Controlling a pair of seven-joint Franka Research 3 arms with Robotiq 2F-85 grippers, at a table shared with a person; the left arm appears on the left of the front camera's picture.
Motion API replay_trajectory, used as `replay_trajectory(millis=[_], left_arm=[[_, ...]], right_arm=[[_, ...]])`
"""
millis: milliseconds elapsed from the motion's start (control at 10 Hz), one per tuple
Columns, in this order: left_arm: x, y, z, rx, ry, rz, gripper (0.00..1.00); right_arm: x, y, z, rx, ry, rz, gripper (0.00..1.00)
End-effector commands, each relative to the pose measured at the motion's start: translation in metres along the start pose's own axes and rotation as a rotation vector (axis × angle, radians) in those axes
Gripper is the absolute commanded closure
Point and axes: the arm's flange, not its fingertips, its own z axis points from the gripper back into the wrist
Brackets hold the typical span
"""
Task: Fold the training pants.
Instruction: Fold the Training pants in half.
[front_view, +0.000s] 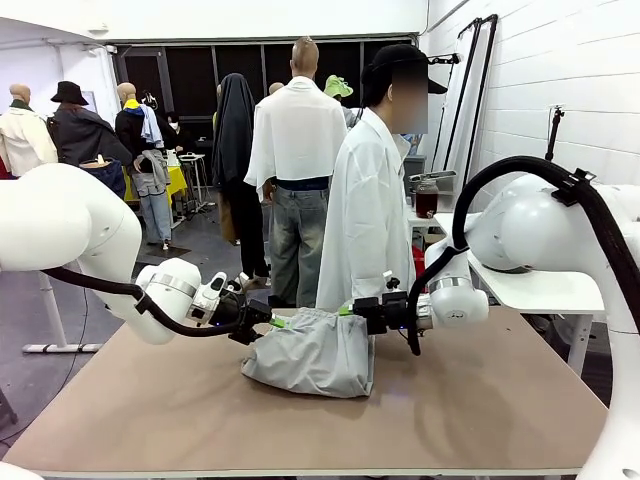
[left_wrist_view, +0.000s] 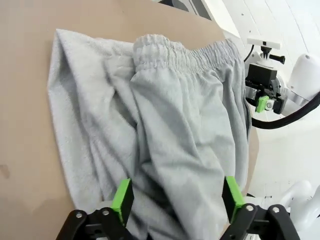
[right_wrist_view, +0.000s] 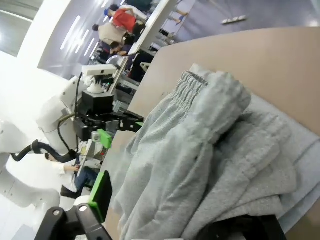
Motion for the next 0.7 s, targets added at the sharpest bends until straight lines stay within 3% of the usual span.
replay_trajectory(millis=[0,600], left_arm=[[-0.009,-0.009,0.03,0.034,-0.03,0.016,0.0],[-0.035,-0.028,0.087,0.059,-0.084,-0.01,0.0]], right_arm=[[0.003,0.011,0.016,-0.104,0.013,-0.04,0.0],[0.027,0.03,0.032,-0.356,0.092,-0.051,0.0]])
